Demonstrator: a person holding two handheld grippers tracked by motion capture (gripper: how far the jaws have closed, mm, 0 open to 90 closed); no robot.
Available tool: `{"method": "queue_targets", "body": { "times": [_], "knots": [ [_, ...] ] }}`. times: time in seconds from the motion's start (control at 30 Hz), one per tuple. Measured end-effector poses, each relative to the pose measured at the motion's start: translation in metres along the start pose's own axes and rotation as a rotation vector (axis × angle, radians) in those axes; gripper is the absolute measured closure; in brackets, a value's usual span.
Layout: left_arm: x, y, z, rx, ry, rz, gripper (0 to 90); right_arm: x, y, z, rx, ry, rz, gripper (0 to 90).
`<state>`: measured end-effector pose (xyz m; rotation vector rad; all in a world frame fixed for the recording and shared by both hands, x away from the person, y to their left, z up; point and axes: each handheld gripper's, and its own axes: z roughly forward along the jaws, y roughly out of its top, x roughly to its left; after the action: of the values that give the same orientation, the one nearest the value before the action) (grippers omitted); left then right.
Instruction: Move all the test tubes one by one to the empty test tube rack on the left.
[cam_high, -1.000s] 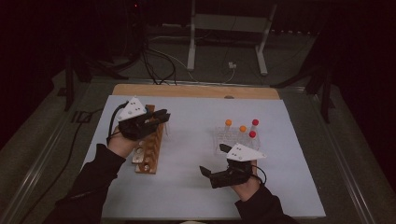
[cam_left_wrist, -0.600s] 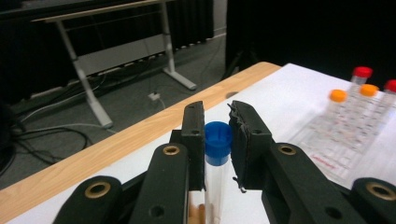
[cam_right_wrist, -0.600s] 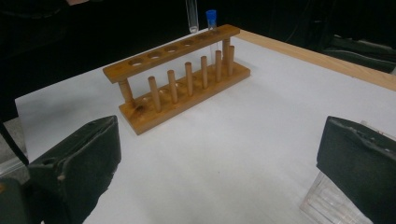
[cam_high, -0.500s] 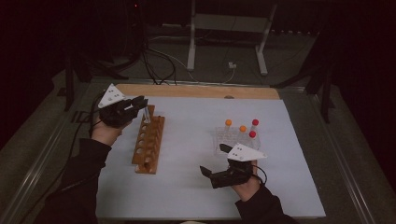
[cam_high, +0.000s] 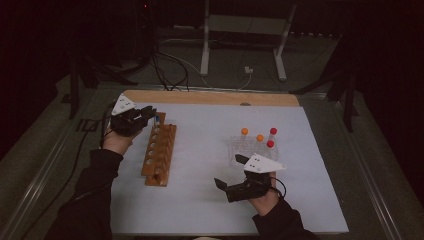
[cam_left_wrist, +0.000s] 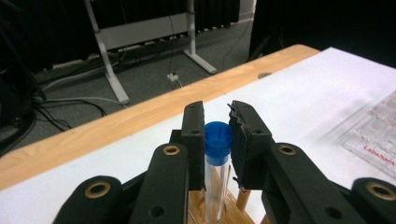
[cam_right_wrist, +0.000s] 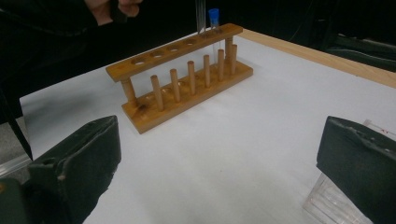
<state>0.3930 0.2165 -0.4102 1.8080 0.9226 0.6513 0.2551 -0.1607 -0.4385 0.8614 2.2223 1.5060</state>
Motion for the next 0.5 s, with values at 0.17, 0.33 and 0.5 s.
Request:
{"method": "queue_targets", "body": {
  "times": [0.17,0.33,0.5],
  "knots": [
    [-0.004,-0.009,0.008,0.030,0.003,0.016,77.6,0.000,0.000,0.000,-0.003,-0.001,0.005,0.0],
    [-0.005,-0.018,0.013,0.049,0.006,0.015,77.6,-0.001,0.000,-0.001,-0.005,0.003,0.007,0.0],
    [-0.004,-0.024,0.015,0.065,0.006,0.011,77.6,-0.001,-0.001,-0.001,-0.003,0.007,0.006,0.0]
  ]
}}
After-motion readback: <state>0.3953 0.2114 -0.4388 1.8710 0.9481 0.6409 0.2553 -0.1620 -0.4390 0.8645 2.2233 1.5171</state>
